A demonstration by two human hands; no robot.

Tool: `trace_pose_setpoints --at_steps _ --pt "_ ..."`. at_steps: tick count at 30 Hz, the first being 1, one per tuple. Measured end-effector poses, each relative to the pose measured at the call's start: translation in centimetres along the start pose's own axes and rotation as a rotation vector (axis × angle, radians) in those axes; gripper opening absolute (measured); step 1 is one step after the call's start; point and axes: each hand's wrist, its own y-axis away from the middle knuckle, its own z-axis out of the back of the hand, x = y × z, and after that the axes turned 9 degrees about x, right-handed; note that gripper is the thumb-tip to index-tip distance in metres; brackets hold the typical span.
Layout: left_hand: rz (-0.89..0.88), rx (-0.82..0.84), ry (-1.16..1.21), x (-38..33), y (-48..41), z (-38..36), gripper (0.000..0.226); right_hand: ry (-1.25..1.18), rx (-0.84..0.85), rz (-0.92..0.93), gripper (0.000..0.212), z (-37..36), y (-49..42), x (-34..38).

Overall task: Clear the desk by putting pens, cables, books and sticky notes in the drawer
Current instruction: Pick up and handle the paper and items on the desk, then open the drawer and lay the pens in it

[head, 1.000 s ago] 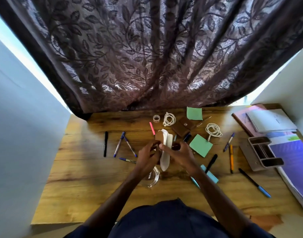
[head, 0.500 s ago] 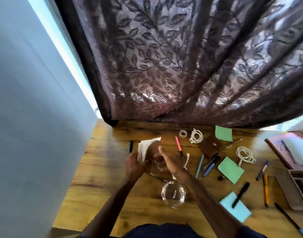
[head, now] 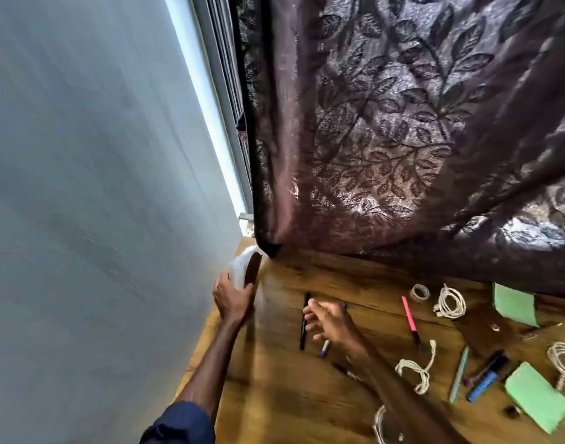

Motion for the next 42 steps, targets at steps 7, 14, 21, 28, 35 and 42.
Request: trace_pose_setpoints --at_steps 7,14,21,28,35,42 --pt "0.014 0.086 -0.066 1.8 -4.3 -1.5 0.067 0.016 -0.006 -0.019 0.021 0.3 -0.6 -1.1" --pt "-0.086 0.044 -0.066 0.8 -1.8 -0.8 0.080 -0.054 -0.076 -0.035 0.019 2.4 1.7 -3.6" --pt "-0.365 -0.064 -0.192 -0.3 6.0 -1.1 0.086 -0.081 -0.177 -0.072 0.012 6.2 5.9 -6.9" --pt "-0.618 0.184 -0.107 -2.2 15.9 -5.5 0.071 -0.144 -0.312 -0.077 0.011 9.6 12.4 -11.7" --pt "-0.860 0.514 -0.005 -3.7 27.7 -11.2 0.062 -0.231 -0.461 -0.168 0.012 11.2 21.7 -16.4" --pt "-0.989 0.586 -0.075 -7.6 37.2 -14.3 0.049 -0.465 -0.594 -0.171 0.014 14.1 31.1 -21.6"
